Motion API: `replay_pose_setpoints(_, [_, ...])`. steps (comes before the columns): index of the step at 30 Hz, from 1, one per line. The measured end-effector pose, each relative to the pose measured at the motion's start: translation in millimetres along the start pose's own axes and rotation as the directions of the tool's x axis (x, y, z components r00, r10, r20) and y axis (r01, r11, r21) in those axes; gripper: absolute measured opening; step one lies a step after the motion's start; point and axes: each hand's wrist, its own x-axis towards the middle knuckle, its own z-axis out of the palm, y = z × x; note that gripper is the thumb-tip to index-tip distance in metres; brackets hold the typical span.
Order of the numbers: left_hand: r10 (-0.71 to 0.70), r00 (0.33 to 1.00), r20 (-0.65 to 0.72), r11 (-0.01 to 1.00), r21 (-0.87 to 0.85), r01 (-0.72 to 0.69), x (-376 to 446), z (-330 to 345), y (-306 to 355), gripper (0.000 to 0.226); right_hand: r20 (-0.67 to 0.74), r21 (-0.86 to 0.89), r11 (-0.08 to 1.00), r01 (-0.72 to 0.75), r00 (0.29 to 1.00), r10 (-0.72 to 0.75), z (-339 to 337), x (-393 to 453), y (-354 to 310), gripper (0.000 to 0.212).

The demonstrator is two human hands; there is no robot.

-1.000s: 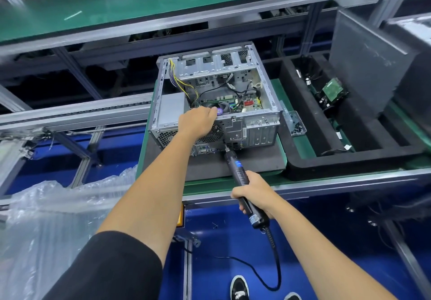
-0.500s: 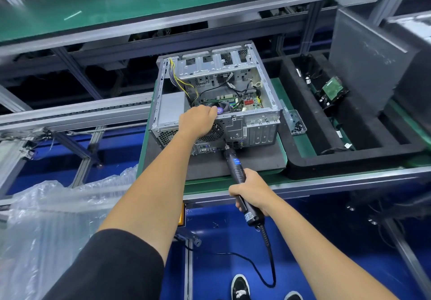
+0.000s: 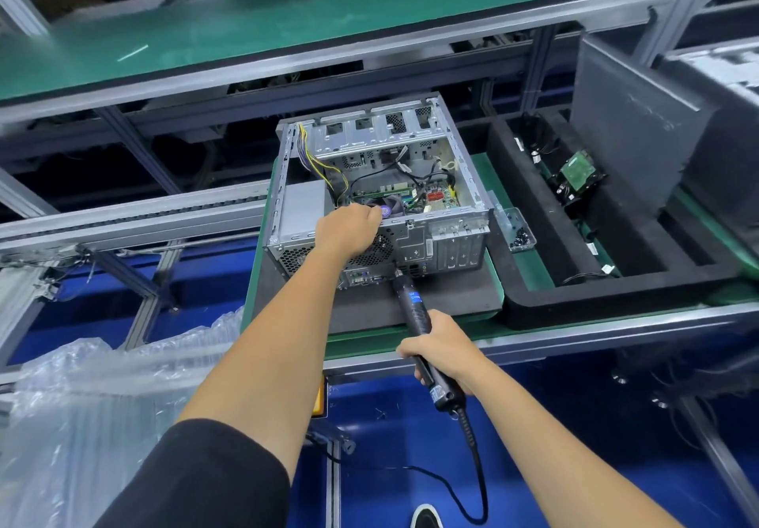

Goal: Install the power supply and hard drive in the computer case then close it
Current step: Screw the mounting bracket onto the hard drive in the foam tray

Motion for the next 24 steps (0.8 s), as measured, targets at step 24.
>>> replay_pose_setpoints(24, [0.246,0.965,0.087,0.875,-0.448,-0.183,122.2,32.5,252.6,0.015,-0.436,0.036,0.962,0.272,0.87,-0.23,-301.9,21.5,-66.2,0.022])
